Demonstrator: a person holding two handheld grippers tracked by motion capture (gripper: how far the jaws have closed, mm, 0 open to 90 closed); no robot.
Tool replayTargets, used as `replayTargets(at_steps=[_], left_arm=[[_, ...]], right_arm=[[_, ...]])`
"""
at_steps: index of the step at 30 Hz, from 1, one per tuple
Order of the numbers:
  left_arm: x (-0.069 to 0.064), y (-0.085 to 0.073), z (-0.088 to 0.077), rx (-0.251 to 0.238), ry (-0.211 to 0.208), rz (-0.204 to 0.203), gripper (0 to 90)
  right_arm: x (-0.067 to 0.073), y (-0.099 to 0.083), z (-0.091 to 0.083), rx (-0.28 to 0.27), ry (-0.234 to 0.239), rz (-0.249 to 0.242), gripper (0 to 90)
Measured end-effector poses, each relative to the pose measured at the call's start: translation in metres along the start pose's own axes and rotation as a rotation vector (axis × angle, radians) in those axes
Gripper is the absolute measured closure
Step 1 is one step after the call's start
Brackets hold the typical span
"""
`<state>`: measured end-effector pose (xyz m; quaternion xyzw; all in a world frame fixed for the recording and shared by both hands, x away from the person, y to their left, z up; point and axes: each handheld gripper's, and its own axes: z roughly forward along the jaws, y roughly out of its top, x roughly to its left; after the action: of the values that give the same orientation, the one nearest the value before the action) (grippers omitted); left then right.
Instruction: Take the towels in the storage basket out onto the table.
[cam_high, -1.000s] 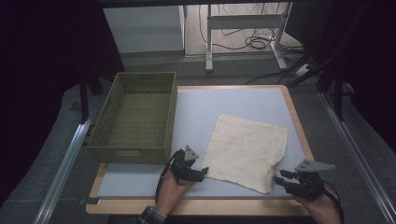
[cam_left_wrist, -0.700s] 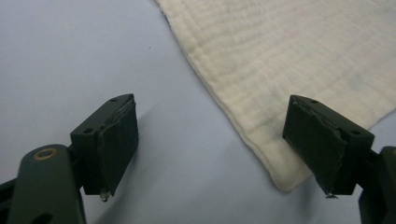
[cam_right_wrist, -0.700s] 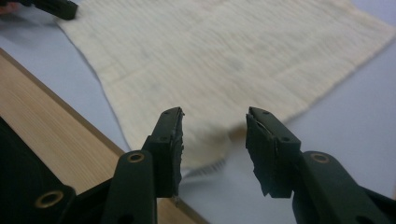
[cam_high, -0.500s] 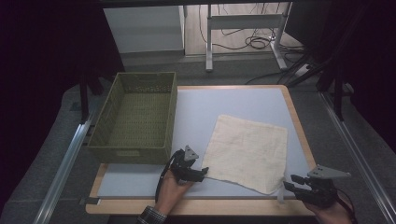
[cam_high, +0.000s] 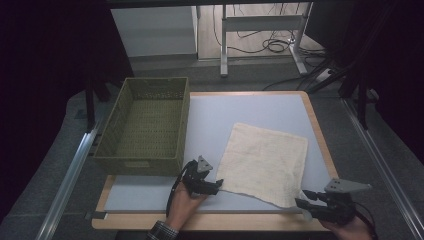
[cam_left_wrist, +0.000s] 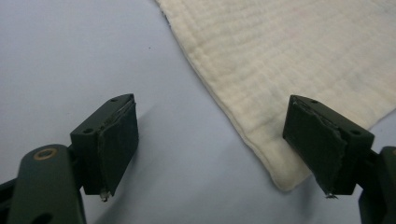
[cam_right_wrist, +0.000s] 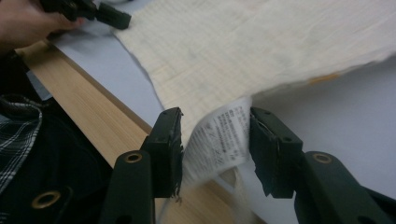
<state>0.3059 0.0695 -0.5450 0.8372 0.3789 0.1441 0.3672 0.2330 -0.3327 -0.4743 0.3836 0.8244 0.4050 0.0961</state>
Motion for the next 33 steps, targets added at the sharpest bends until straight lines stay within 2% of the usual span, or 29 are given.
replayTargets(at_steps=[3,5,6,11,13,15,18,20,22,28,33], left_arm=[[0.0,0.0,0.0,0.0,0.0,0.0,18.3],[0.0,0.0,0.0,0.0,0.0,0.0,18.3],[0.0,0.0,0.0,0.001,0.0,0.0,18.3],[0.0,0.0,0.0,0.0,0.0,-0.001,18.3],[0.0,0.0,-0.001,-0.002,-0.002,0.005,19.0],[-0.002,0.0,-0.002,-0.013,-0.004,0.017,23.3],[-0.004,0.005,0.0,-0.014,-0.017,0.022,24.4],[-0.004,0.012,0.002,-0.021,-0.005,0.034,25.6],[0.0,0.019,0.005,-0.036,-0.024,0.021,29.8],[0.012,0.046,0.023,-0.017,-0.036,0.005,36.1],[0.023,0.068,0.038,-0.018,-0.019,-0.012,41.3]], right_arm=[[0.004,0.003,-0.019,-0.012,-0.047,-0.021,55.1],[0.002,0.001,-0.024,0.002,-0.106,-0.041,55.1],[-0.001,-0.001,-0.025,0.009,-0.123,-0.034,55.1],[-0.014,-0.011,-0.02,0.022,-0.153,0.02,57.2],[-0.016,-0.013,-0.014,0.03,-0.17,0.017,60.9],[-0.018,-0.012,-0.01,0.026,-0.183,0.014,63.3],[-0.028,-0.01,-0.003,-0.002,-0.199,0.037,66.9],[-0.036,-0.007,0.004,-0.012,-0.204,0.055,68.0],[-0.041,-0.004,0.011,-0.011,-0.21,0.056,68.3],[-0.054,0.006,0.029,-0.014,-0.235,0.077,67.7],[-0.066,0.015,0.038,-0.014,-0.234,0.093,66.4]])
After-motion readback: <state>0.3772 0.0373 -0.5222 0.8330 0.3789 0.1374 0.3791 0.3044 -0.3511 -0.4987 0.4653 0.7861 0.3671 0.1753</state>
